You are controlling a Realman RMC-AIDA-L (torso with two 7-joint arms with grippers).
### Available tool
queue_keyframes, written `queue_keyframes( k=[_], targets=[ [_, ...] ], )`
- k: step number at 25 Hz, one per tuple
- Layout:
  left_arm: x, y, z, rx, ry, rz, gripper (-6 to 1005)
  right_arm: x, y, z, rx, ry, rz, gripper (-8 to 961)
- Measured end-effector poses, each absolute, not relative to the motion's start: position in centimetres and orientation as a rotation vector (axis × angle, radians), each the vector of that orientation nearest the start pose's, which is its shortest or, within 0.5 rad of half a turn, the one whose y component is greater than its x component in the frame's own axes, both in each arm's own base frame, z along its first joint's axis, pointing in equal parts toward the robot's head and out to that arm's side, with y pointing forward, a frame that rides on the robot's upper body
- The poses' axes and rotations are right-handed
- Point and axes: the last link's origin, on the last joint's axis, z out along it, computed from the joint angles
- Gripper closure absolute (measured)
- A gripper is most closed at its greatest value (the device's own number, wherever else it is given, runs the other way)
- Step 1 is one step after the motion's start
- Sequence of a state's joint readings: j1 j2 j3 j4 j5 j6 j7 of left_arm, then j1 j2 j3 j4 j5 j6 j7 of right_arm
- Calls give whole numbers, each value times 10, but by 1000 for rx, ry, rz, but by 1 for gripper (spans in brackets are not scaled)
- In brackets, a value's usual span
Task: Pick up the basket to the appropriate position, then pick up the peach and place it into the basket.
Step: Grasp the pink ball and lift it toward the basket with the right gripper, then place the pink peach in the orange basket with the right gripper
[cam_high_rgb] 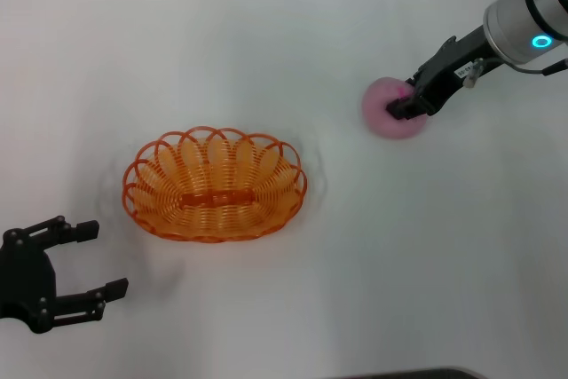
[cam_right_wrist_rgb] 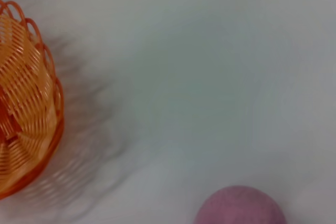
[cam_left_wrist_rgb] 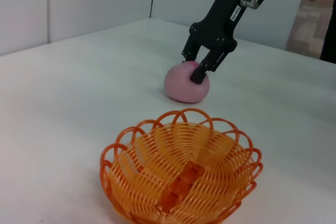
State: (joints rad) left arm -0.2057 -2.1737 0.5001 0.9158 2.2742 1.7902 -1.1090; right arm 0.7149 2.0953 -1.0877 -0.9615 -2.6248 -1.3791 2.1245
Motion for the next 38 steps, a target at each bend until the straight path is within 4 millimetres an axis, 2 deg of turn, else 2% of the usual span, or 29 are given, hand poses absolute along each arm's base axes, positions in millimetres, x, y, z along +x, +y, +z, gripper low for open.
queue_keyframes(
  k=[2, 11, 21, 38],
  targets=[
    [-338, 209, 13, -2755, -559, -464, 140, 227, 386, -10, -2686, 786, -405, 537],
    [-338, 209, 13, -2754, -561, -462, 140, 216, 382, -10, -2746, 787, -333, 646],
    [-339, 209, 13, -2747, -568, -466, 140, 190, 368, -5, -2914, 714, -248, 642],
    [-340, 209, 15, -2739, -574, -468, 139, 166, 360, -12, -3052, 621, -145, 634]
  ],
)
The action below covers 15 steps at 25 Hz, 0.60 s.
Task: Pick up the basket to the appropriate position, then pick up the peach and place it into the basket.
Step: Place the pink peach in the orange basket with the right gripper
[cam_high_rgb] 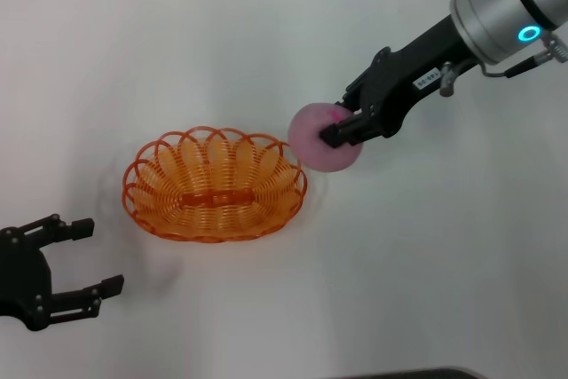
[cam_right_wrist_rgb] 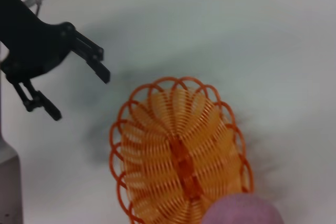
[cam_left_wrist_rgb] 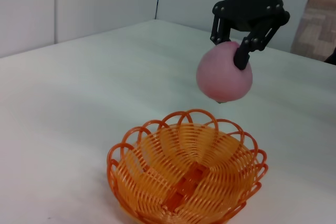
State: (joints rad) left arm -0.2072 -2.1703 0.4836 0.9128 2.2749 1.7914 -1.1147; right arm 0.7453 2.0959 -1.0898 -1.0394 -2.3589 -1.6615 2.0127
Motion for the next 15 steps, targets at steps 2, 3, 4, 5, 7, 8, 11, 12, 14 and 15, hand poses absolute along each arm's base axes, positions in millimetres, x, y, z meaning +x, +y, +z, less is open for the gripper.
queue_keyframes(
  k=[2, 3, 4, 5, 7, 8, 11, 12, 14, 15],
  targets=[
    [-340, 209, 16, -2737, -576, -471, 139, 164, 359, -16, -3072, 616, -136, 633],
    [-340, 209, 16, -2737, -576, -472, 139, 163, 358, -19, -3078, 611, -138, 633],
    [-340, 209, 15, -2737, -577, -474, 139, 162, 358, -22, -3084, 605, -139, 633],
    [-340, 209, 15, -2737, -578, -474, 139, 161, 358, -24, -3090, 598, -144, 632],
    [-339, 209, 15, -2737, -579, -476, 139, 158, 359, -30, -3102, 585, -148, 631],
    [-339, 209, 15, -2737, -579, -477, 139, 156, 358, -33, -3110, 580, -150, 631],
    [-340, 208, 15, -2737, -581, -478, 139, 152, 359, -41, -3122, 554, -156, 629],
    [-340, 208, 15, -2737, -581, -478, 139, 152, 359, -41, -3122, 554, -156, 629],
    [-340, 207, 15, -2737, -584, -480, 139, 150, 359, -45, -3127, 541, -152, 628],
    [-340, 207, 15, -2737, -586, -481, 139, 149, 358, -46, -3130, 534, -148, 628]
  ],
)
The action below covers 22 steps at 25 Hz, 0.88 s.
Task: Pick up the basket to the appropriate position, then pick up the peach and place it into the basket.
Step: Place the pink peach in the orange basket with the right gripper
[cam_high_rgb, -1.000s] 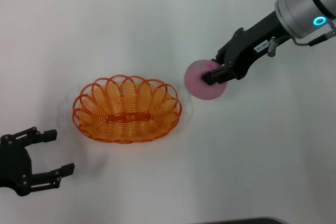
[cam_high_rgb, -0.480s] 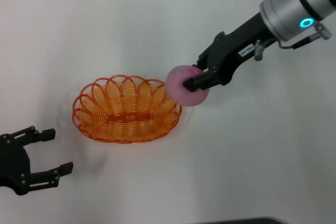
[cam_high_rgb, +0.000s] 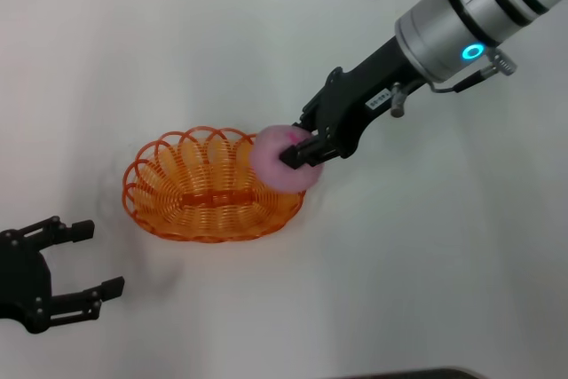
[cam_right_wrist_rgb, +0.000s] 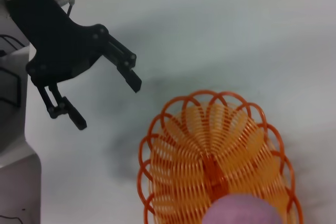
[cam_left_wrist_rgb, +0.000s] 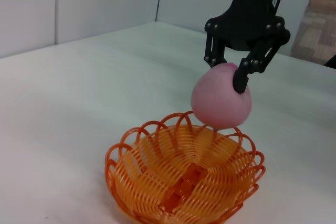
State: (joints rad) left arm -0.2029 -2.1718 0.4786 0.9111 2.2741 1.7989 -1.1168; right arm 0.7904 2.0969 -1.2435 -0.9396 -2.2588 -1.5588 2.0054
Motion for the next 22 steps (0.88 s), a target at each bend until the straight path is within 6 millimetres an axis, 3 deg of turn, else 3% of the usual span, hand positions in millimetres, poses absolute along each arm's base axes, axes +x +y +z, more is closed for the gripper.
queue_keyframes(
  k=[12, 20, 22],
  targets=[
    [-339, 205, 14, -2738, -587, -501, 139, 145, 358, -66, -3145, 496, -143, 622],
    [-339, 205, 14, -2736, -589, -503, 139, 147, 357, -68, -3154, 473, -137, 619],
    [-339, 205, 14, -2736, -589, -503, 139, 147, 356, -68, -3159, 465, -117, 363]
  ],
)
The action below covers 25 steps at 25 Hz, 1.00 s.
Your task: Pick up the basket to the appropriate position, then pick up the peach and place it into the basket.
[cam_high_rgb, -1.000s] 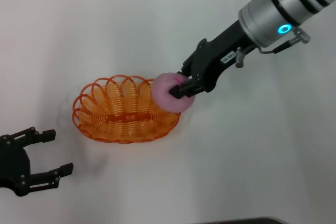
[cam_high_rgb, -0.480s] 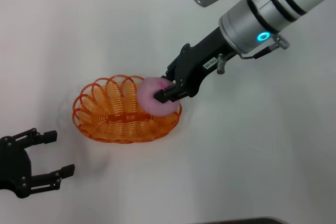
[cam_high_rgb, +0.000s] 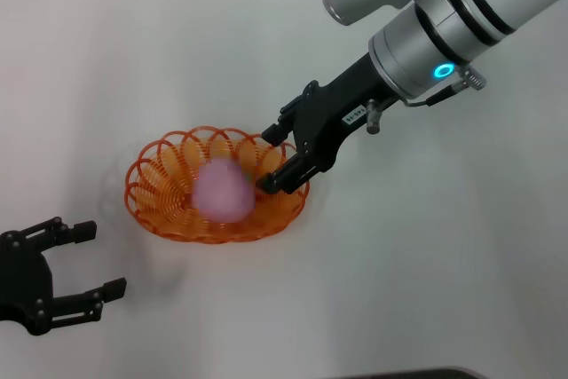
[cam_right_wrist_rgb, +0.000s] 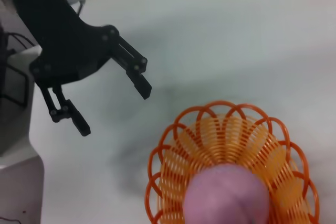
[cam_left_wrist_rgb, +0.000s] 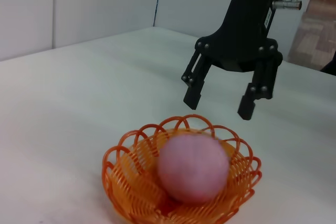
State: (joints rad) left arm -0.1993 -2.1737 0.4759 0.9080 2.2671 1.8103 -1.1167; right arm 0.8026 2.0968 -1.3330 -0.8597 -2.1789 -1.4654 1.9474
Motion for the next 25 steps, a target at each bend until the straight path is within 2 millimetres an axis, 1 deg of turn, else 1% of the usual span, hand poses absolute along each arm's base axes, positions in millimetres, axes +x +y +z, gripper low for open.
queue_keyframes(
  k=[3, 5, 7, 12, 15, 19, 21, 25],
  targets=[
    [-339, 205, 15, -2736, -590, -503, 139, 149, 355, -67, -3167, 442, -66, 220],
    [-339, 204, 15, -2734, -591, -506, 139, 153, 352, -64, -3176, 413, -14, 124],
    [-339, 204, 17, -2728, -595, -515, 139, 156, 350, -63, -3179, 408, 0, 108],
    [-339, 202, 20, -2714, -599, -535, 139, 175, 344, -49, -3159, 427, 90, 77],
    [-340, 202, 20, -2714, -599, -536, 139, 193, 339, -35, -3125, 444, 173, 77],
    [-340, 201, 20, -2718, -601, -532, 139, 221, 328, -12, -3051, 465, 319, 77],
    [-340, 201, 19, -2720, -602, -530, 139, 235, 320, 0, -3012, 457, 396, 77],
    [-340, 201, 19, -2722, -603, -528, 139, 262, 303, 13, -2931, 436, 472, 77]
  ],
)
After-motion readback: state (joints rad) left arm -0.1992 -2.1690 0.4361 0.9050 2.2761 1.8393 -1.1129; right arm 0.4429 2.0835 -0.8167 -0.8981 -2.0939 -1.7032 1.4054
